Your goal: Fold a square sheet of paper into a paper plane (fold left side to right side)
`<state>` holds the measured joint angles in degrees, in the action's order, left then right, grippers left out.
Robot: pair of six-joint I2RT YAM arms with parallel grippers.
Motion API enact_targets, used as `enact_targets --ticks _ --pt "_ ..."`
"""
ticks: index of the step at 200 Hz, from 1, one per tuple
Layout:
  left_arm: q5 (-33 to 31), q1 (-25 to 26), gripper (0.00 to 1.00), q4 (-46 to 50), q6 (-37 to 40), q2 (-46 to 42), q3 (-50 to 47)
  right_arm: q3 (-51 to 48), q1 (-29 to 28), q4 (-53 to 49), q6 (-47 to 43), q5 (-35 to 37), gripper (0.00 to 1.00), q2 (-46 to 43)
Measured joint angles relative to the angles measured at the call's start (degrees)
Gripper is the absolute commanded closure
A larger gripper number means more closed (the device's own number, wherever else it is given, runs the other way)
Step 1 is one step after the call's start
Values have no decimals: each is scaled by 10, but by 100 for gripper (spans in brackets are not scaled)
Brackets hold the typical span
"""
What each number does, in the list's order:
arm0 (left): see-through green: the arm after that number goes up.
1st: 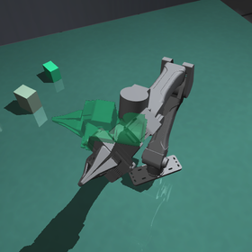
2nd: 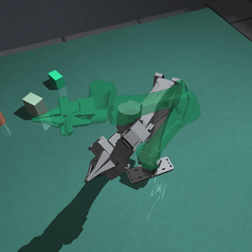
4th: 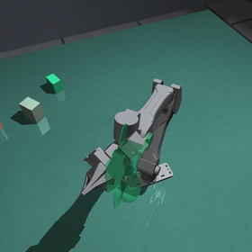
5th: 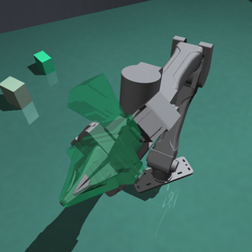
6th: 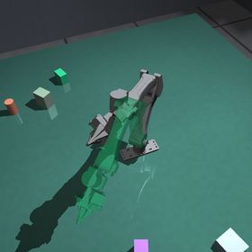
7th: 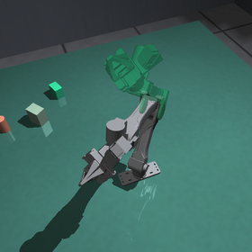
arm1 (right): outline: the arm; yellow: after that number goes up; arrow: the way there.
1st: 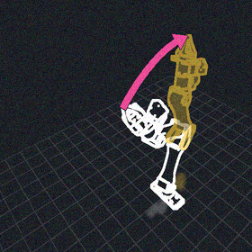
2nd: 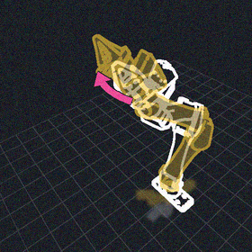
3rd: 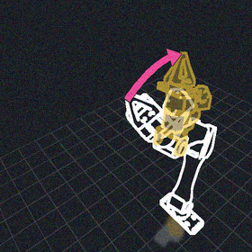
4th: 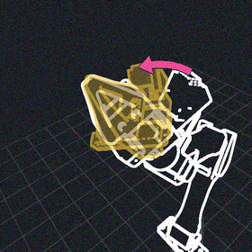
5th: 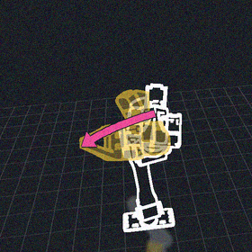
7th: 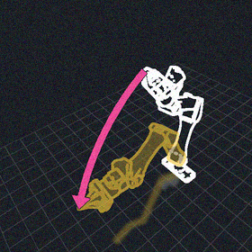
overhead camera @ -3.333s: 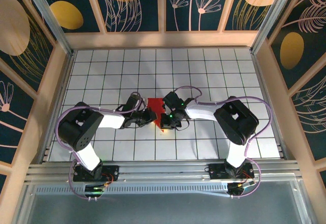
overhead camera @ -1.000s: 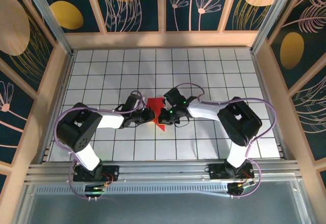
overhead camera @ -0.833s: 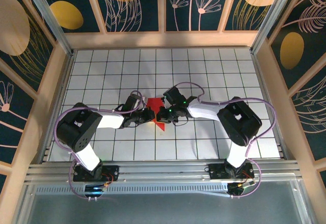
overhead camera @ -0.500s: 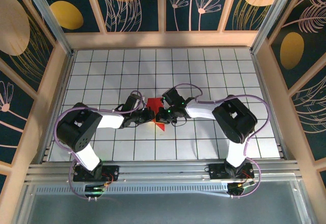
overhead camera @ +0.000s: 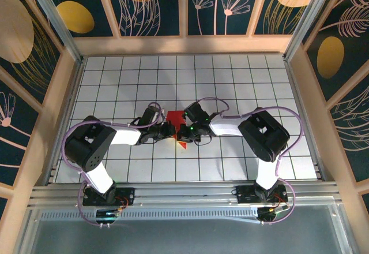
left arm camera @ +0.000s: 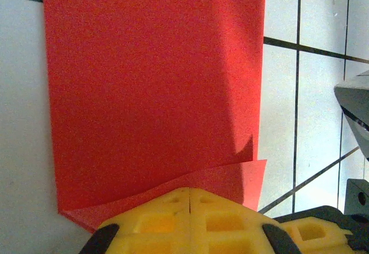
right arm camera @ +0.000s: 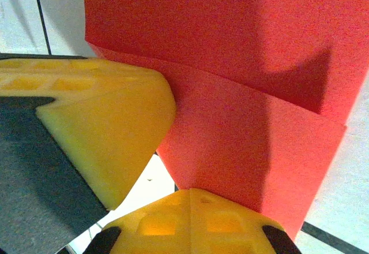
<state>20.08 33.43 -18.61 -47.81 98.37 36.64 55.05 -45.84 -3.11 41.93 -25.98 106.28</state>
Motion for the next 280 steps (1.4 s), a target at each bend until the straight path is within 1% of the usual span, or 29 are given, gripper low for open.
enact_targets --ticks 46,139,182,215,225,241,256,269,280 --pt "-3 0 100 11 0 1 6 -12 0 12 0 2 100 -5" --pt "-1 0 100 18 0 4 13 -67 0 6 -7 2 100 -53" --pt "1 1 100 19 -1 7 17 -72 5 -59 -26 3 100 -79" --pt "0 1 100 19 -10 10 20 -72 28 -113 -40 9 100 -109" --pt "1 1 100 19 -18 10 20 -72 38 -117 -41 11 95 -123" --pt "4 1 99 17 -36 10 20 -72 58 -114 -47 9 80 -143" --pt "6 1 97 17 -57 10 20 -73 77 -96 -52 7 68 -155" --pt "7 1 94 17 -75 10 20 -80 96 -70 -59 6 61 -164" --pt "7 1 89 20 -86 5 20 -85 110 -52 -67 6 56 -166"
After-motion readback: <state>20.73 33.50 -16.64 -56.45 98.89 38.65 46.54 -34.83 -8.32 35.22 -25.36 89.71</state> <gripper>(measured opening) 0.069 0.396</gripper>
